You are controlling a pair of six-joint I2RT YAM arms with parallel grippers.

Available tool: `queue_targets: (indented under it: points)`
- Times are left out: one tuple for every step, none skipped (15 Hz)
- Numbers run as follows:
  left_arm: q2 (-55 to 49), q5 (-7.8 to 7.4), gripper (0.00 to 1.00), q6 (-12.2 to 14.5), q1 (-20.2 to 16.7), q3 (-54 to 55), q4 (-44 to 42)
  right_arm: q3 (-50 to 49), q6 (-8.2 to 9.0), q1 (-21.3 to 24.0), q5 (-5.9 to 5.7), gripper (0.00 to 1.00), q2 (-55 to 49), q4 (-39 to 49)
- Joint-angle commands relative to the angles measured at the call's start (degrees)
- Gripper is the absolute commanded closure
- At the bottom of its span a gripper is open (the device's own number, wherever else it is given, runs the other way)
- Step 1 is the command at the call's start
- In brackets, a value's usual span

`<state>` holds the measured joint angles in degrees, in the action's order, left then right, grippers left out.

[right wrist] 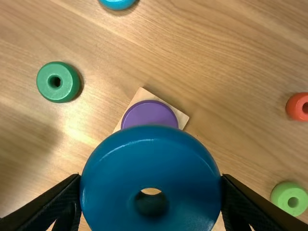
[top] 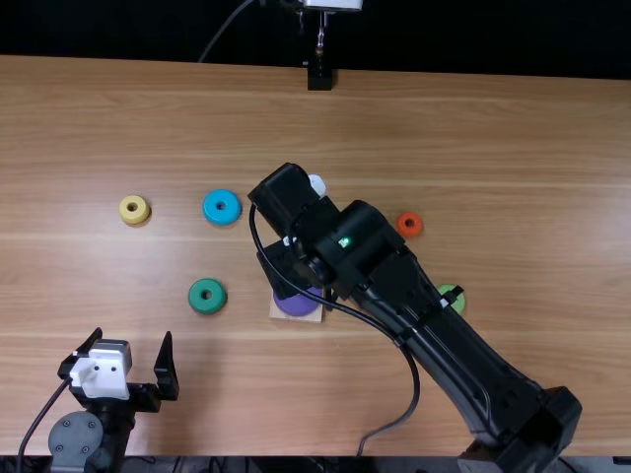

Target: Build the Hanoi tower: stack the rings onto the peg from bottom to top in this color order: purple, dark blue, light blue, dark green, light green, yellow, orange.

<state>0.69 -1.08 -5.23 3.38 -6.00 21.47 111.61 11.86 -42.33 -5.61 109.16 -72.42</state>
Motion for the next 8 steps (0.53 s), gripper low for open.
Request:
queue_targets:
  points:
    - [-0.7,-0.18,0.0,0.4,0.4,6.0,4.4,-0.4,-0.04,0.5,-0.09,1.0,2.0,-0.1]
    - [-0.7,-0.18,0.0,0.4,0.4,6.0,4.4,-0.3,-0.04,0.8,-0.09,1.0,2.1,-0.1]
    - [-0.7,-0.18,0.0,0.4,0.4,6.0,4.4,-0.1,-0.04,1.1,-0.09,1.0,2.1,-0.1]
    - [-0.7,-0.18,0.0,0.4,0.4,6.0,4.4,0.1,-0.15,1.1,-0.09,1.0,2.1,-0.1]
    - [-0.7,-0.18,0.0,0.4,0.4,6.0,4.4,0.0,-0.15,1.1,-0.19,1.0,2.1,-0.1]
    - [-0.7,-0.18,0.0,0.4,0.4,6.0,4.4,-0.1,-0.04,1.2,-0.3,1.0,2.4,-0.1]
    - [-0.7,-0.18,0.0,0.4,0.4,6.0,4.4,0.0,0.17,1.3,-0.51,0.82,3.2,-0.1]
    - [-0.7,-0.18,0.0,0.4,0.4,6.0,4.4,-0.1,0.17,1.9,-0.41,0.33,3.5,-0.1]
